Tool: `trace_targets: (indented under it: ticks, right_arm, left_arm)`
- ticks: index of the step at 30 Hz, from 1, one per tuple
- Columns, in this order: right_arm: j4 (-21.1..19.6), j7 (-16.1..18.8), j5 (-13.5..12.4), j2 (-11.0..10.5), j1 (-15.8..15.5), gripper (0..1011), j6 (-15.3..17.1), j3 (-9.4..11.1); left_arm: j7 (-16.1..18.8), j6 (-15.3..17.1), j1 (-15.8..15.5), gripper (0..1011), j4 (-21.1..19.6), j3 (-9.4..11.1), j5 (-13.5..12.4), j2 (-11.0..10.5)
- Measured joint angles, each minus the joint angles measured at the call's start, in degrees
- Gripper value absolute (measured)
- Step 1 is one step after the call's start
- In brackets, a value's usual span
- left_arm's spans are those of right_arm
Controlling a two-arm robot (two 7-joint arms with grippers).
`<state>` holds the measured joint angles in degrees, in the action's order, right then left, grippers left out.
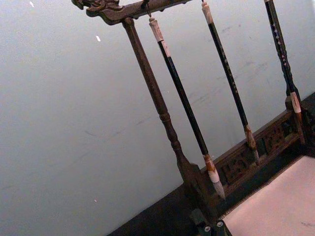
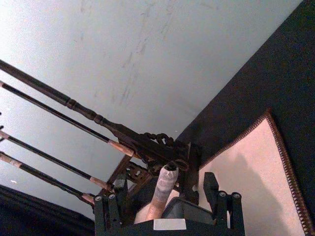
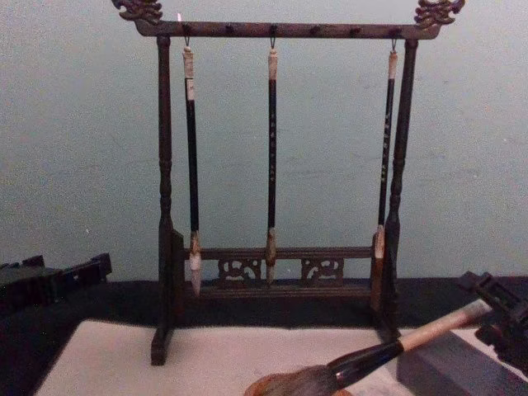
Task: Pick up the brush from the inkstone, write on the paper, then place the brush back to its original position.
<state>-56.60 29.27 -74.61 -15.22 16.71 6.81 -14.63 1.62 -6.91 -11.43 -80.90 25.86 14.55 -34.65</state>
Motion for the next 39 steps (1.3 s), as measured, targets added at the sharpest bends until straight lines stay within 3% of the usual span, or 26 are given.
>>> trace_targets:
  ticks: [6, 39]
  right_arm:
    - [0.60, 0.38, -2.18, 0.49, 0.10, 1001, 0.23, 0.07]
    - [1.62, 0.11, -6.49, -0.29, 1.37, 1001, 0.83, -3.45]
  left_arm:
    - [0.00, 0.00, 0.00, 1002, 0.00, 0.00, 0.00, 0.00]
    - [0.00, 0.00, 0.00, 1002, 0.00, 0.00, 0.00, 0.00]
